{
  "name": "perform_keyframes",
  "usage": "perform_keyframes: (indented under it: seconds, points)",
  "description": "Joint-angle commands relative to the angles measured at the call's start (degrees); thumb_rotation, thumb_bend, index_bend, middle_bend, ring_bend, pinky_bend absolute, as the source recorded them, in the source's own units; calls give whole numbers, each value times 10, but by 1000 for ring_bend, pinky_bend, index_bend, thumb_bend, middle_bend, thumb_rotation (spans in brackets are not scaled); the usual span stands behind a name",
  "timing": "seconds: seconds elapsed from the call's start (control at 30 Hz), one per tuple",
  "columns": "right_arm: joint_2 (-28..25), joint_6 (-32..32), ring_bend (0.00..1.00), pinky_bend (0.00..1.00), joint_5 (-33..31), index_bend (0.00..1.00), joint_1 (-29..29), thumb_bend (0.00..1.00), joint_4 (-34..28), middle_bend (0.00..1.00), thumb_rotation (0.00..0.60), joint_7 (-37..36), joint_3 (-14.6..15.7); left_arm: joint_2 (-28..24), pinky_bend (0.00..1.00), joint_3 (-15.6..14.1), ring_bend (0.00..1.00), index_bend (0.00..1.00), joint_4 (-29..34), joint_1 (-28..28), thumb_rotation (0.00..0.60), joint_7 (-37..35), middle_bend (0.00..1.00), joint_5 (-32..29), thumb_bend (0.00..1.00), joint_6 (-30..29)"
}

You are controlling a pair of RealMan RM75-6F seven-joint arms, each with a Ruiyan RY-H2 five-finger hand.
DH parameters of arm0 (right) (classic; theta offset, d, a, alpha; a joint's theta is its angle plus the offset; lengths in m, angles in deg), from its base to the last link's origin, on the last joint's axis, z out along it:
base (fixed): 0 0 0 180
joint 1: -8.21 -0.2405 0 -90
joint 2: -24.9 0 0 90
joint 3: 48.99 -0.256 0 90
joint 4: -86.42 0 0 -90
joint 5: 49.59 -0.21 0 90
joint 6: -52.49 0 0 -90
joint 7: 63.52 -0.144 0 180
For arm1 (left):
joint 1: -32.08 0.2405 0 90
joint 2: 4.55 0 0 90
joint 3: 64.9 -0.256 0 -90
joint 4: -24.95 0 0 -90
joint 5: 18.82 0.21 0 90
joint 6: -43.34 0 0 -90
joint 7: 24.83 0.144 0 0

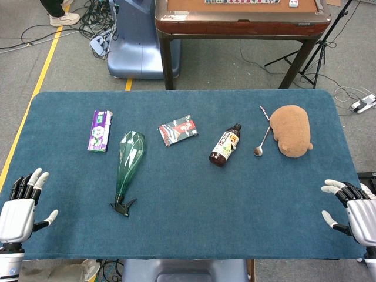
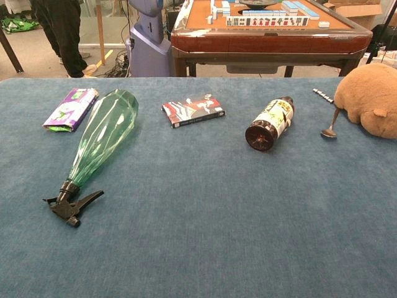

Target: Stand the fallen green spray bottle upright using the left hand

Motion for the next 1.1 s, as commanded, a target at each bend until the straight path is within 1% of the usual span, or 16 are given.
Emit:
perform_keyframes:
  seconds: [0.03,0.37,0.63,0.77,0.93,1.03,1.1]
  points:
    - [-1,-1,184,295,0,318,0,276,-1,248,600,1,0,0,0,-1,0,58,0,0,600,1,14,-1,231,1]
    - [-4,4,184,295,1,318,0,276,-5,248,600,5,-2,-1,0,-1,0,58,-4,-2,600,-5,14,3,230,3]
    - [-7,5,184,295,1,318,1,276,-7,248,600,7,-2,-14,0,-7,0,58,-8,-18,600,-22,14,18,231,31]
    - [-10,6,184,295,3,318,0,276,-10,248,600,9,-2,-15,0,-4,0,58,-27,-35,600,-36,13,36,231,46]
    - [-12,7,184,295,5,318,1,276,-15,248,600,12,-2,-20,0,-2,0,64,-69,-74,600,-56,13,49,231,99]
    - [-13,8,184,295,5,318,2,276,-16,248,600,13,-1,-31,0,-4,0,145,-71,-98,600,-70,14,31,231,153]
    - [-13,9,184,295,5,318,3,276,-17,248,600,13,-1,-40,0,-5,0,177,-68,-116,600,-81,43,17,230,191]
